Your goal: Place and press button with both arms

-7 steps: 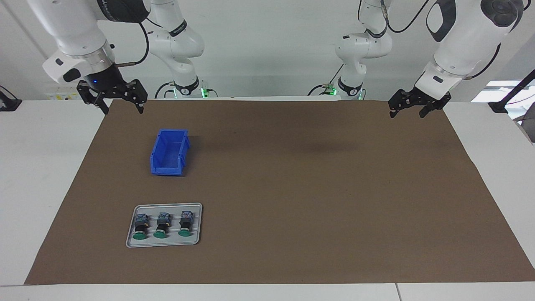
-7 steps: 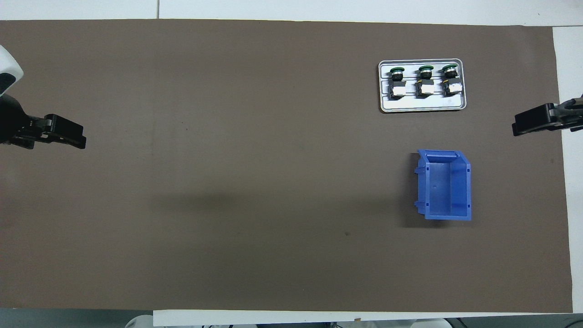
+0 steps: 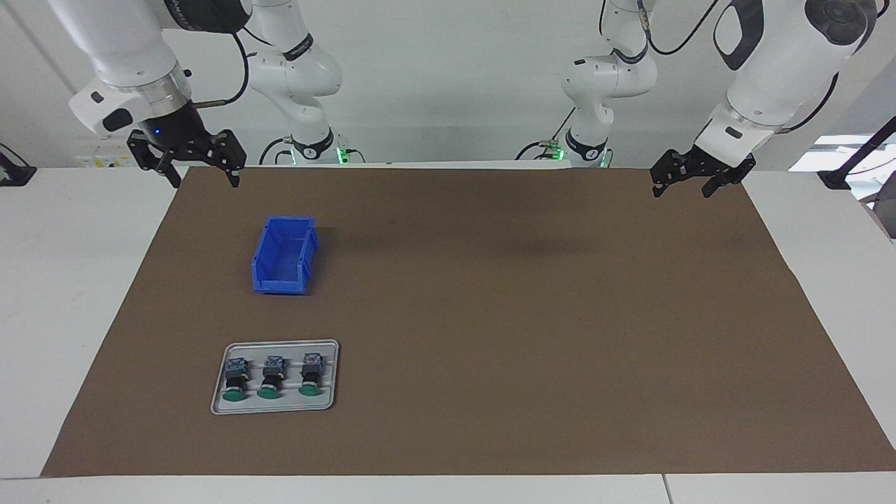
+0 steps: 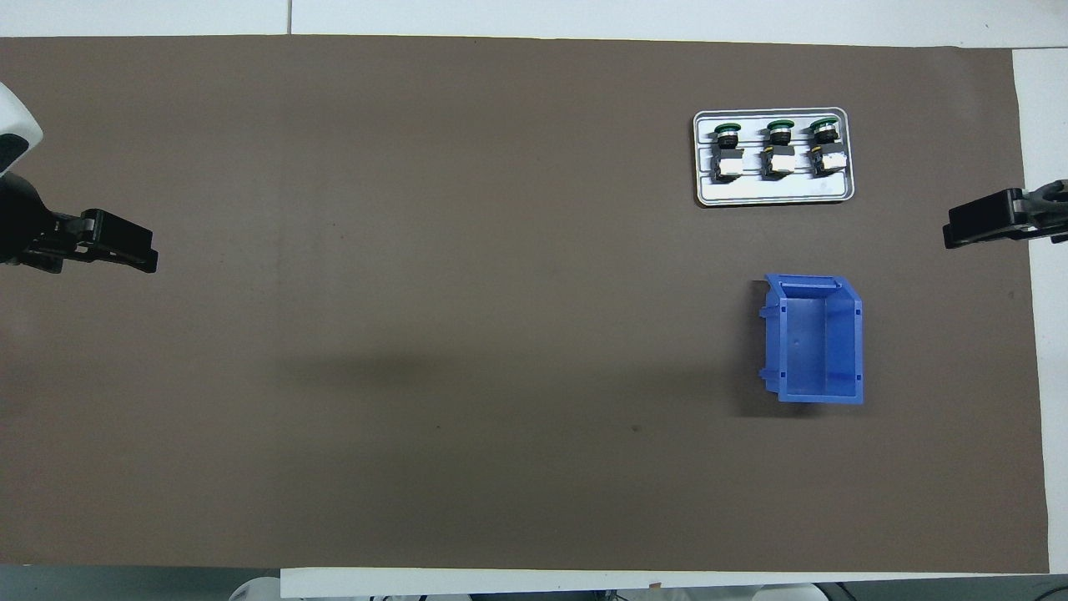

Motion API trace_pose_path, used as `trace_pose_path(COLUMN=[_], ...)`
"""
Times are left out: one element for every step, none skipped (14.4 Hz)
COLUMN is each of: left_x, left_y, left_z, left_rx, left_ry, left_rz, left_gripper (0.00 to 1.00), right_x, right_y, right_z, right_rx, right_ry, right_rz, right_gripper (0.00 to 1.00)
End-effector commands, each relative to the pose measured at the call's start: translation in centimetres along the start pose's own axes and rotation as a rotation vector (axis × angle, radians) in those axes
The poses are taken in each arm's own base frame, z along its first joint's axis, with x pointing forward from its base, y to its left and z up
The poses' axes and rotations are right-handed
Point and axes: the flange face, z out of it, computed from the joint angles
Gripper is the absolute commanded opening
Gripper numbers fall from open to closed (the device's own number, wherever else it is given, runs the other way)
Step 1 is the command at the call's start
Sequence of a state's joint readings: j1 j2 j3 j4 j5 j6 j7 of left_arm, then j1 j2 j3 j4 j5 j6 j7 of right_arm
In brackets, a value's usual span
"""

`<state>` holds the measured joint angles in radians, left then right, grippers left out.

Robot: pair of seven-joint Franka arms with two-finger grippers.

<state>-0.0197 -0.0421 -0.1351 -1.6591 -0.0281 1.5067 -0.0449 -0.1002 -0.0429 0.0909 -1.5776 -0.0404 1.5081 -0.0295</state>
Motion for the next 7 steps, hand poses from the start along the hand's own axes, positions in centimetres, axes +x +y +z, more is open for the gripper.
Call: trace_pose_path(left_x=[-0.1,-0.1,-0.1,-0.1,-0.1,0.0,-0.1], left_y=[-0.3,-0.3,-0.3,-0.3,-0.3,-0.4,-0.3], left_z=[0.0,0.0,0.0,0.0,0.0,0.0,0.0], left_rx=[0.007,0.007,0.007,0.007,0.007,0.006,0.007], left_ry=[0.012,0.012,0.012,0.012,0.012,0.012,0.012], left_rz=[0.006,0.006,0.006,0.006,0.006,0.005,0.006], left_gripper=[1.00,1.00,1.00,1.00,1.00,1.00,1.00], right_x=[-1.0,-1.2,-1.6,-1.2,-0.8,-0.6,-0.3], right_y=[0.5,0.6,0.3,0.1,0.0,-0.1,-0.2], right_z=[0.3,0.7,1.1,1.1,1.2,1.2,1.5], right_rx=[-0.003,-0.004,-0.005,-0.008,-0.009,-0.013,-0.014], right_ry=[-0.029,-0.045,-0.045,-0.007,0.030,0.065,0.094], right_rz=[-0.007,-0.039,-0.058,-0.073,-0.084,-0.095,-0.097], right_gripper=[1.00,1.00,1.00,1.00,1.00,1.00,1.00])
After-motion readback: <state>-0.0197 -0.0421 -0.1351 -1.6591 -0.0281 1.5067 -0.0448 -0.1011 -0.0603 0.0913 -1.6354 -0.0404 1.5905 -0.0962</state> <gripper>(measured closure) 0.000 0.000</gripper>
